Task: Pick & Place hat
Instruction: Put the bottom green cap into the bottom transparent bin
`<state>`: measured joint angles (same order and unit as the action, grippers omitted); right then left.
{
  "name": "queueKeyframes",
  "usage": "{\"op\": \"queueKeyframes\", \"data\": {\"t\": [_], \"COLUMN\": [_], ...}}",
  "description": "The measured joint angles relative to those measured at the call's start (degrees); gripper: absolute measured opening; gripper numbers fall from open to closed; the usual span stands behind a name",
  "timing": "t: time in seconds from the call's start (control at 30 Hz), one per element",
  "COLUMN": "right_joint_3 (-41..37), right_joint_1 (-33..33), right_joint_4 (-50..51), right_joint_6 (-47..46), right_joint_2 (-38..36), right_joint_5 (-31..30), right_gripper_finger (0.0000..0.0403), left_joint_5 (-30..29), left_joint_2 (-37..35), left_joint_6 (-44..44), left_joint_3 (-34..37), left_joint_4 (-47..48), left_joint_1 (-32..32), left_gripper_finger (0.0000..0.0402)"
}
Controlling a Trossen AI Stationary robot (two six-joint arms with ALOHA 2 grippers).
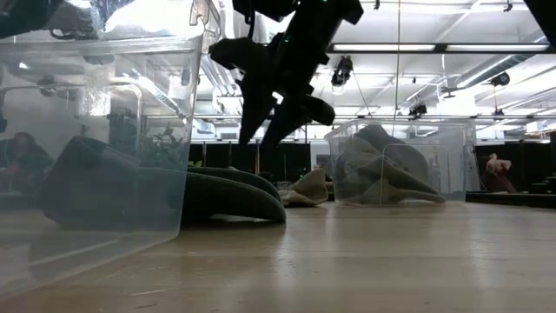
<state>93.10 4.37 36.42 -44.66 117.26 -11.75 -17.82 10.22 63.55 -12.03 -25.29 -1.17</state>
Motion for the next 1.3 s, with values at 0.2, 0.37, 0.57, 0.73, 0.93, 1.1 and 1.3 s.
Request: {"op": "queueKeyframes", "data": {"t": [0.2,0.37,0.57,0.73,0.93,1.1,1.3], "right_joint_3": [0.0,-0.1,-0.2,-0.2,-0.2,-0.2,-0.3], "right_joint_1": [-2.9,-5.4,-8.2,-9.4,-9.4,-9.4,-9.4], "right_joint_4": [-1.4,-1.4,-4.0,-4.9,-5.3,-5.3,-5.3], "right_joint_6": [2.0,3.0,3.4,3.3,5.4,8.6,9.1], "right_joint_2": [0.0,0.3,0.9,3.3,4.7,4.9,6.5], "right_joint_5": [6.3,9.8,19.0,24.1,25.5,26.5,31.3], "right_gripper_finger": [0.0164,0.0164,0.0164,0.0164,0.0157,0.0142,0.0091], "left_joint_5": [0.0,0.0,0.0,0.0,0.0,0.0,0.0], "left_joint_2": [0.0,0.0,0.0,0.0,0.0,0.0,0.0], "left_joint_6": [0.2,0.2,0.6,0.8,1.1,1.1,1.2], "left_joint_3": [0.0,0.0,0.0,0.0,0.0,0.0,0.0], "left_joint_4": [0.1,0.1,0.0,0.1,0.1,0.1,0.1], "left_joint_1": [0.0,0.0,0.0,0.0,0.0,0.0,0.0], "left_gripper_finger": [0.0113,0.0113,0.0113,0.0113,0.0113,0.0113,0.0113]}}
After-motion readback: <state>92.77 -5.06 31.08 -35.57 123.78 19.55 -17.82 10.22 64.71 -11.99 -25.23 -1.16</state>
